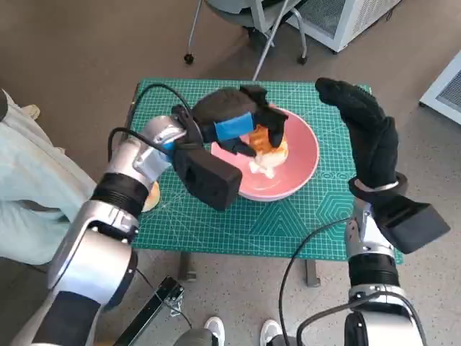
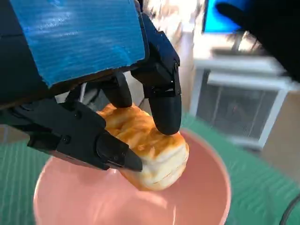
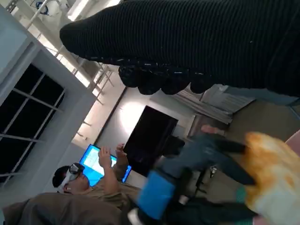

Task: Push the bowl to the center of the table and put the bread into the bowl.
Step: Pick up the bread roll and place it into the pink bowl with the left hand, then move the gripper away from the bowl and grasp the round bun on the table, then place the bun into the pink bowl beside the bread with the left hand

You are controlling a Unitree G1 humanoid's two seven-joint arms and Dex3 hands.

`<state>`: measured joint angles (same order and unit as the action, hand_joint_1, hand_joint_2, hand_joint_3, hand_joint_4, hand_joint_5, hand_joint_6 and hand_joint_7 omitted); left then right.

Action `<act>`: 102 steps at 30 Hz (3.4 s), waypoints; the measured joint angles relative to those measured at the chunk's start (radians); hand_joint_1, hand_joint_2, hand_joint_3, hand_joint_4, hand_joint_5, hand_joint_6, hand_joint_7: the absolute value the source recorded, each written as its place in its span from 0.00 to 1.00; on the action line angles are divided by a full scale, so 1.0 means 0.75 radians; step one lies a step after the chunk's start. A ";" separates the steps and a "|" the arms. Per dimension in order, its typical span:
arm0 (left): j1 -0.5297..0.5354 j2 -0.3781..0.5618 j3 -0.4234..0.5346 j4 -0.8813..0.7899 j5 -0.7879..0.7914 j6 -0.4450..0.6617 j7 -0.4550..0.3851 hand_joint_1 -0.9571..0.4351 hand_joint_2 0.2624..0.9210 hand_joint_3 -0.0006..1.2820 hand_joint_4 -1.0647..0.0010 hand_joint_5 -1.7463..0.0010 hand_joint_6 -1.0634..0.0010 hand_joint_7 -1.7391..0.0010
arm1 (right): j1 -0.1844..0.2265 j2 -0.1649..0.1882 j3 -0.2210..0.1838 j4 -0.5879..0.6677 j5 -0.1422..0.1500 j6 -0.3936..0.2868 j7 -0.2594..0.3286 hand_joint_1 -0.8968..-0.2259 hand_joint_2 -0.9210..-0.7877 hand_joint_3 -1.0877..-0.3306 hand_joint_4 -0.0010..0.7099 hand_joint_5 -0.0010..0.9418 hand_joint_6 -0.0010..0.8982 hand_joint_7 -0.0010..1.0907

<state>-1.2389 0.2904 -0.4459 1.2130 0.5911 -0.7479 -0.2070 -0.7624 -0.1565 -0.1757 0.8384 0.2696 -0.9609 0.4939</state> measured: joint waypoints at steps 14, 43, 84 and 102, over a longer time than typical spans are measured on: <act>0.059 0.095 0.074 -0.096 -0.109 -0.034 -0.199 0.57 0.93 0.01 0.90 0.98 0.91 0.73 | 0.005 -0.003 -0.016 0.001 0.007 -0.007 0.016 0.45 0.00 0.45 0.55 0.01 0.03 0.81; 0.793 0.791 0.534 -1.080 -0.664 0.418 -0.735 0.68 0.86 0.00 0.77 1.00 0.64 0.95 | -0.009 0.005 -0.024 0.018 0.046 -0.002 0.055 0.44 0.00 0.45 0.55 0.01 0.02 0.81; 0.596 0.532 0.102 -0.283 -0.051 0.368 -0.354 0.68 0.98 0.09 0.49 0.61 0.46 0.60 | -0.021 0.005 -0.028 0.023 0.061 0.027 0.101 0.48 0.00 0.44 0.55 0.01 0.00 0.83; 0.518 0.558 0.337 -0.548 -0.355 0.175 -0.380 0.69 1.00 0.05 0.38 0.29 0.36 0.38 | -0.013 0.001 -0.046 0.002 0.066 0.027 0.106 0.45 0.00 0.46 0.55 0.01 0.03 0.78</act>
<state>-0.8506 0.7092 -0.1934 0.8017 0.3245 -0.6168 -0.4918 -0.7725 -0.1560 -0.2104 0.8399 0.3188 -0.9406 0.5736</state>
